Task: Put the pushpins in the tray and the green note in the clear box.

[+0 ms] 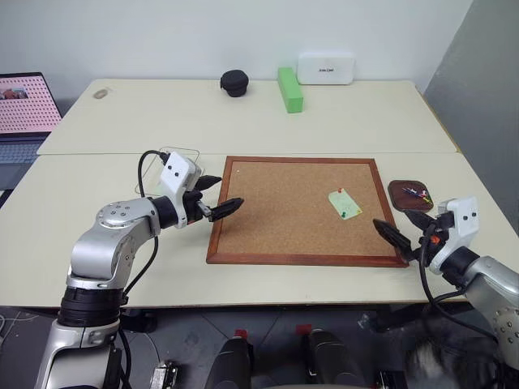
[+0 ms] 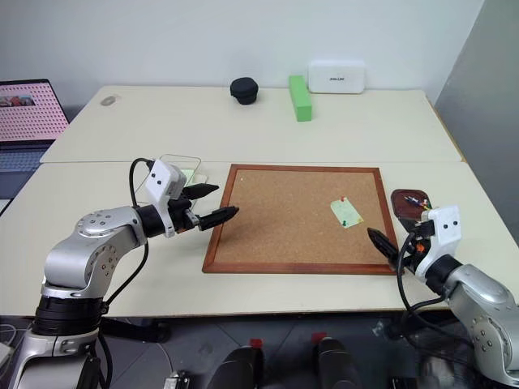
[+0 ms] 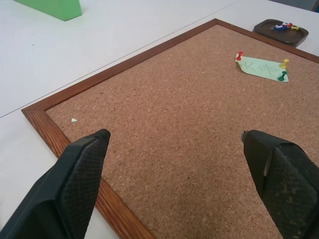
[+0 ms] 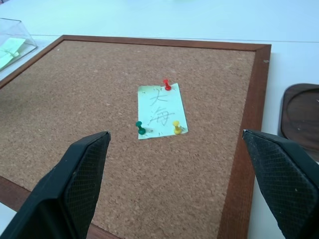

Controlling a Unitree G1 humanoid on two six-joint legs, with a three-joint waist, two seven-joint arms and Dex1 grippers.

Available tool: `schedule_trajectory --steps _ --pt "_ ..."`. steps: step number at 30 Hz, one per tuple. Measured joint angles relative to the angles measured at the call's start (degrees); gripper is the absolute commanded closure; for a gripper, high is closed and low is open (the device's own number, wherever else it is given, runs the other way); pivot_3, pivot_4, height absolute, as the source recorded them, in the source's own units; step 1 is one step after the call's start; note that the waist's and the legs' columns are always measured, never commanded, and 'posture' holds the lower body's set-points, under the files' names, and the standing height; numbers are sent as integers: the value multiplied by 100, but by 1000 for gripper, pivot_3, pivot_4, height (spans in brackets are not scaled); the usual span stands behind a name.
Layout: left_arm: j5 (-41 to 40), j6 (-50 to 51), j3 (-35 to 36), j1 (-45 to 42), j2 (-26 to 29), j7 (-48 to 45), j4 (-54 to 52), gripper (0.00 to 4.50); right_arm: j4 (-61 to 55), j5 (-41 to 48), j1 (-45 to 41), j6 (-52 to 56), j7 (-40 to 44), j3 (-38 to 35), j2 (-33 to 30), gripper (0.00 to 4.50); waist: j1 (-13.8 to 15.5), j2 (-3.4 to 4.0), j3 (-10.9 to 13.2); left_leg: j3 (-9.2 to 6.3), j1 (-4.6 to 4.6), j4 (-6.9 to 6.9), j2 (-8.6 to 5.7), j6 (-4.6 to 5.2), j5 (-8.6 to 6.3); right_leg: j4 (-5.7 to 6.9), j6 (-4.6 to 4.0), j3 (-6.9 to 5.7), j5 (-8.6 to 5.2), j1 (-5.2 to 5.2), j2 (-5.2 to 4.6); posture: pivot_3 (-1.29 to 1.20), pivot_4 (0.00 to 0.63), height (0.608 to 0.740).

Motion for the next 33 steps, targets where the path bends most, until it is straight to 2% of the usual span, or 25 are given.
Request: schedule_trajectory --steps 25,30,33 --pt "-213 112 82 156 -3 105 -162 4 54 -285 49 -278 124 201 -106 0 4 0 0 0 0 1 0 0 0 1 -1 0 -1 0 0 0 150 740" --pt "-246 96 69 64 -139 105 -161 4 60 -426 15 -346 120 284 -105 0 5 0 0 1 0 1 -1 0 0 1 -1 1 -1 0 0 0 150 740" --pt "-242 -34 -64 -122 -317 84 -123 482 317 -639 -261 -513 66 475 -15 0 5 0 0 2 0 3 -3 0 0 2 0 1 0 0 0 0 150 740"
